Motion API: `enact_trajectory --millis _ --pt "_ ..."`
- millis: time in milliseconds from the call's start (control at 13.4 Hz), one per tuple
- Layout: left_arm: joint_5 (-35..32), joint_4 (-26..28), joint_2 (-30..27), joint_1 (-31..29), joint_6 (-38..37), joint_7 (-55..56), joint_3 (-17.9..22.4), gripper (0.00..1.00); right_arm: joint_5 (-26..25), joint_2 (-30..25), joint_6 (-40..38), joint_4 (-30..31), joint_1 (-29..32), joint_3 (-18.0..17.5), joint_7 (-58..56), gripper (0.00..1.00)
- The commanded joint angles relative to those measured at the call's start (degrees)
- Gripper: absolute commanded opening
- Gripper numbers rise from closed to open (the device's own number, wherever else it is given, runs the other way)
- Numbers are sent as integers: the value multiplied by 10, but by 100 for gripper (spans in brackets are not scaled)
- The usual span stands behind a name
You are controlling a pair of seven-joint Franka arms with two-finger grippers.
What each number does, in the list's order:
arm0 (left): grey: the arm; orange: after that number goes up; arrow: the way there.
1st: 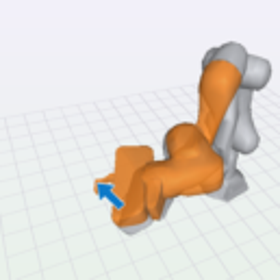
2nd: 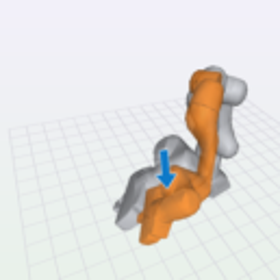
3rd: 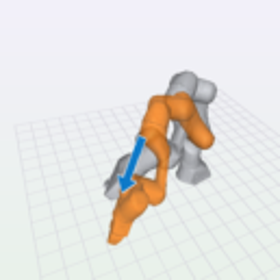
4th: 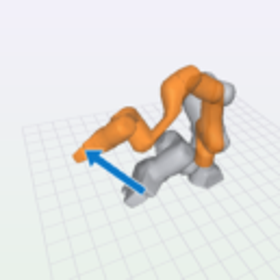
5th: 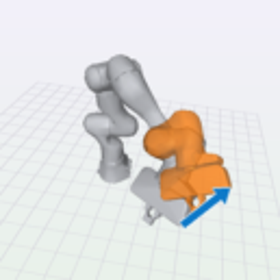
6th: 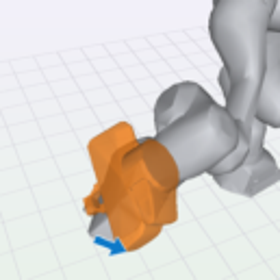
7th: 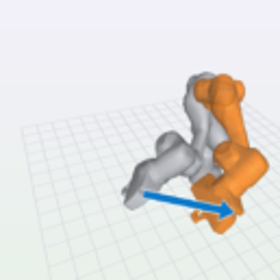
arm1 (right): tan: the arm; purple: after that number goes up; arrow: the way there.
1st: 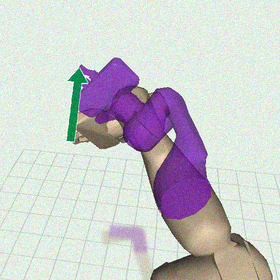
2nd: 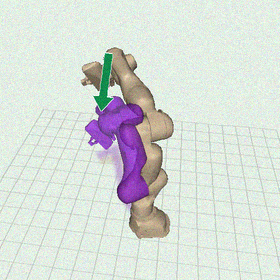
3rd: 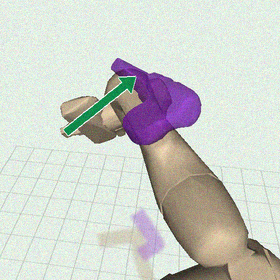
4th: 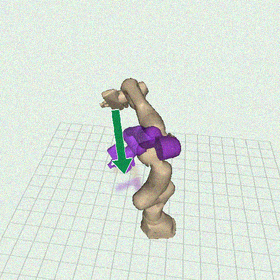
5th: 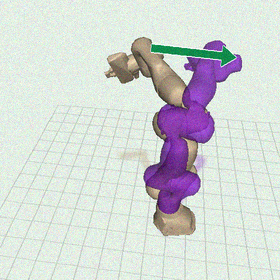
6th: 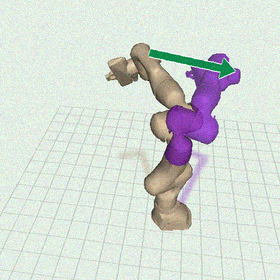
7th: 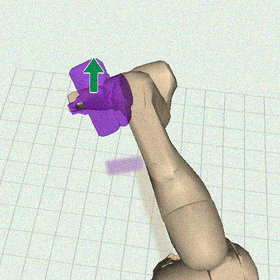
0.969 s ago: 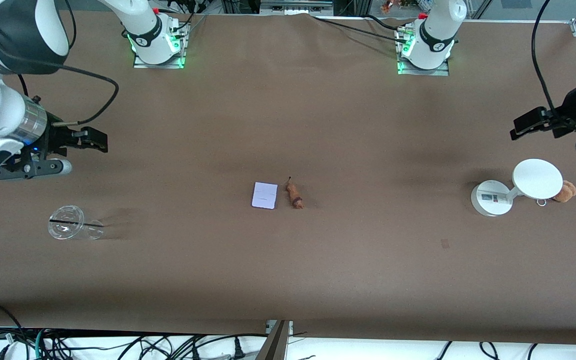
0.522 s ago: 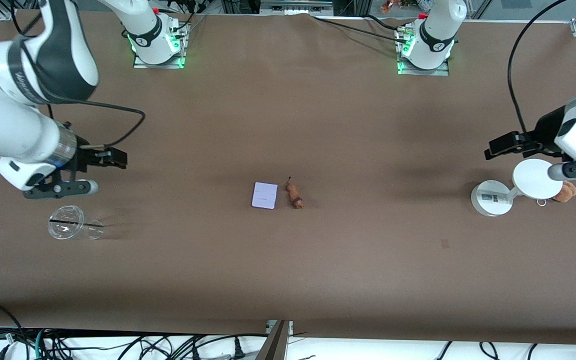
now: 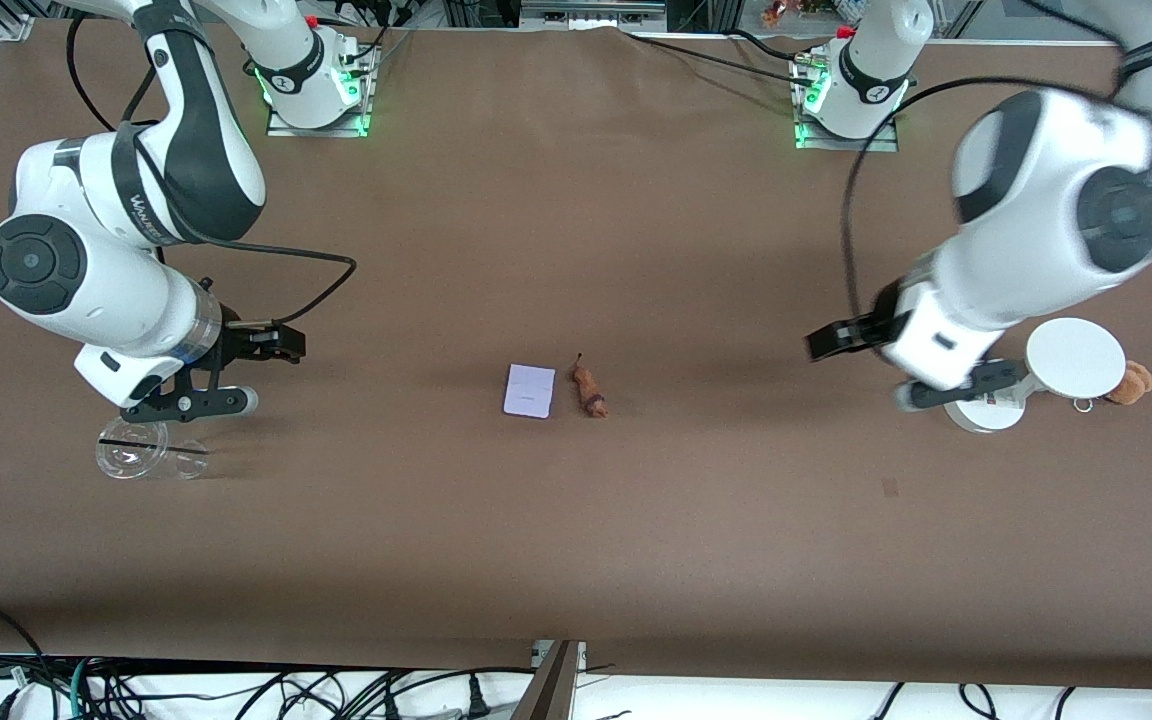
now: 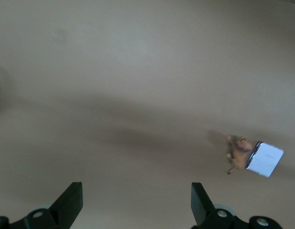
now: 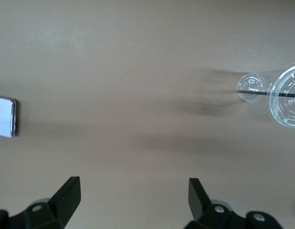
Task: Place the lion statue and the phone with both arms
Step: 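Reach the left gripper to the lion while the right gripper reaches the phone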
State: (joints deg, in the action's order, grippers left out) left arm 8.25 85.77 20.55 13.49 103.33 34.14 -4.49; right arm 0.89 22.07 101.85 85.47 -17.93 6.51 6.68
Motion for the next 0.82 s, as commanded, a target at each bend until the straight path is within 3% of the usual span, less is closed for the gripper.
enact_trajectory --millis 0,373,596,745 --pt "3 -21 55 61 37 99 8 100 -4 18 27 -5 -5 0 26 100" --pt "3 -154 207 141 98 240 12 100 -3 75 104 -4 -21 -1 49 100" --pt "-17 -160 265 196 201 339 20 100 -4 103 145 -4 -44 -1 104 100" --pt "-43 -161 287 219 220 385 24 100 -3 117 159 -4 -54 -1 123 100"
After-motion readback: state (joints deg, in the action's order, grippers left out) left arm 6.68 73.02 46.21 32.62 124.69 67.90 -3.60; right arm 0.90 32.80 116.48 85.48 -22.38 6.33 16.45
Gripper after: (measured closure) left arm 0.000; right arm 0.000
